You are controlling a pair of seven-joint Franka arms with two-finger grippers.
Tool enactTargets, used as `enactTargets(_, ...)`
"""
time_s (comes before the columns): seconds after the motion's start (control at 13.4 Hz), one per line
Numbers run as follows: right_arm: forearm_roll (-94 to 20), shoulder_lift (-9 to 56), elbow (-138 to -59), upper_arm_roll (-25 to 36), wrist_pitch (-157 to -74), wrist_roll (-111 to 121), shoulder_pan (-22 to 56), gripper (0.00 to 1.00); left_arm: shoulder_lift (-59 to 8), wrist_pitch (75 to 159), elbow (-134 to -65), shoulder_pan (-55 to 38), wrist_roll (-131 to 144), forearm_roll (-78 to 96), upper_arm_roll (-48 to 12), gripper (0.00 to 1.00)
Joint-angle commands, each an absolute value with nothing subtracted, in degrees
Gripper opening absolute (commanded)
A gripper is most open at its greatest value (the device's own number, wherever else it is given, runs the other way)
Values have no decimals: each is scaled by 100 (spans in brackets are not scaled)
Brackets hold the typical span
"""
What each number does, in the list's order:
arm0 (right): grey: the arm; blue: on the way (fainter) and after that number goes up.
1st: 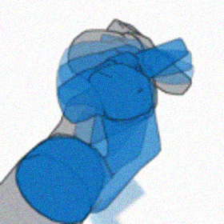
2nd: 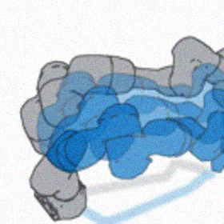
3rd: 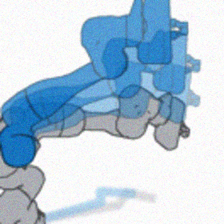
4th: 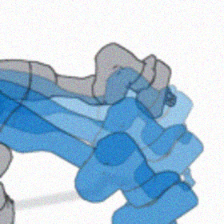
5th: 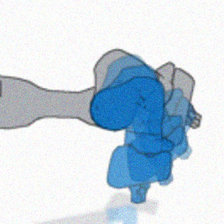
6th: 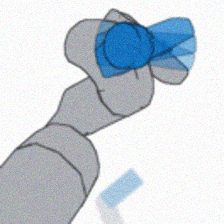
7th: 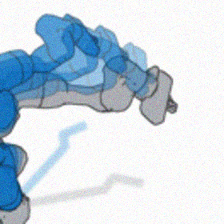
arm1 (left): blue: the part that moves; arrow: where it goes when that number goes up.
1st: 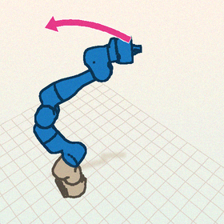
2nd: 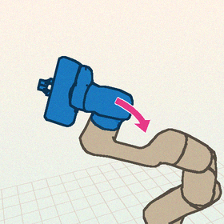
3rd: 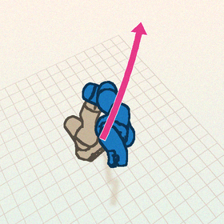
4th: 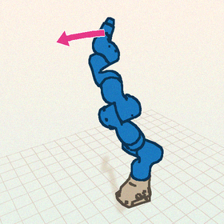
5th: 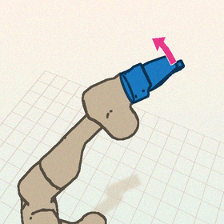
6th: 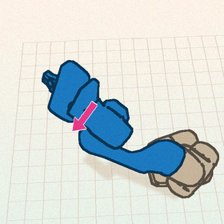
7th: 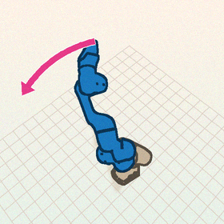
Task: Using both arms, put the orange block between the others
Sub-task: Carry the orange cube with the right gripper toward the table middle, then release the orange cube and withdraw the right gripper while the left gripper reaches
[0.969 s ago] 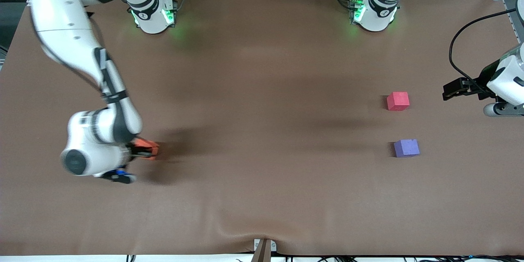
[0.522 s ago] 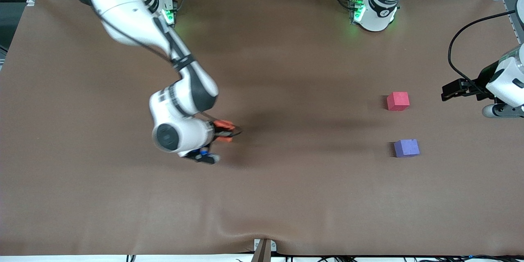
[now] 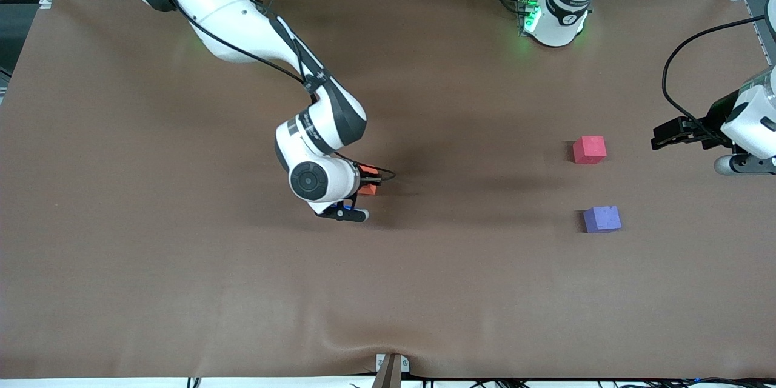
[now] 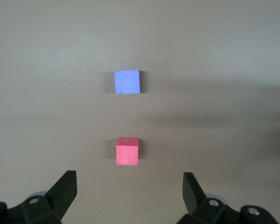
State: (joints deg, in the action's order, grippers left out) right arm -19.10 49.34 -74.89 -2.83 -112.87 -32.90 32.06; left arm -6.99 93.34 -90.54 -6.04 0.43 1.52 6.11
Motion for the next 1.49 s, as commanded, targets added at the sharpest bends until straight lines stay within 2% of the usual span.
enactTargets(0.0,-2030,5045,-7436,-220,-11373,-3261,3270,15,-765,9290,-8974,-571,62,264,606,100)
enactTargets(0.07,-2022,5045,-7436,-211,-11382,-3252,3270,30,-773,9290,-8974,-571,62,264,606,100)
enactTargets(0.15,-2004,5045,-7409,-194,-11434,-3252,3270,68,-773,9290,-8974,-580,62,264,606,100)
enactTargets(0.22,-2021,5036,-7418,-193,-11652,-3278,3270,100,-773,9281,-8974,-580,62,264,606,100)
enactTargets(0.6,-2030,4843,-7365,-185,-11472,-3683,3191,100,-773,9290,-8974,-571,62,264,606,100)
enactTargets(0.75,-1969,4712,-6920,-36,-10404,-3683,3068,100,-800,9290,-8965,-580,62,264,606,100)
enactTargets(0.89,-1907,4685,-6357,446,-9172,-3578,2884,100,-809,9299,-8965,-580,62,264,606,100)
enactTargets(1.19,-1768,4439,-6267,773,-8587,-2456,1839,100,-817,9299,-8965,-580,62,264,606,100)
enactTargets(1.42,-1127,4438,-6293,853,-8376,-1533,1347,100,-861,9377,-8947,-615,88,342,606,100)
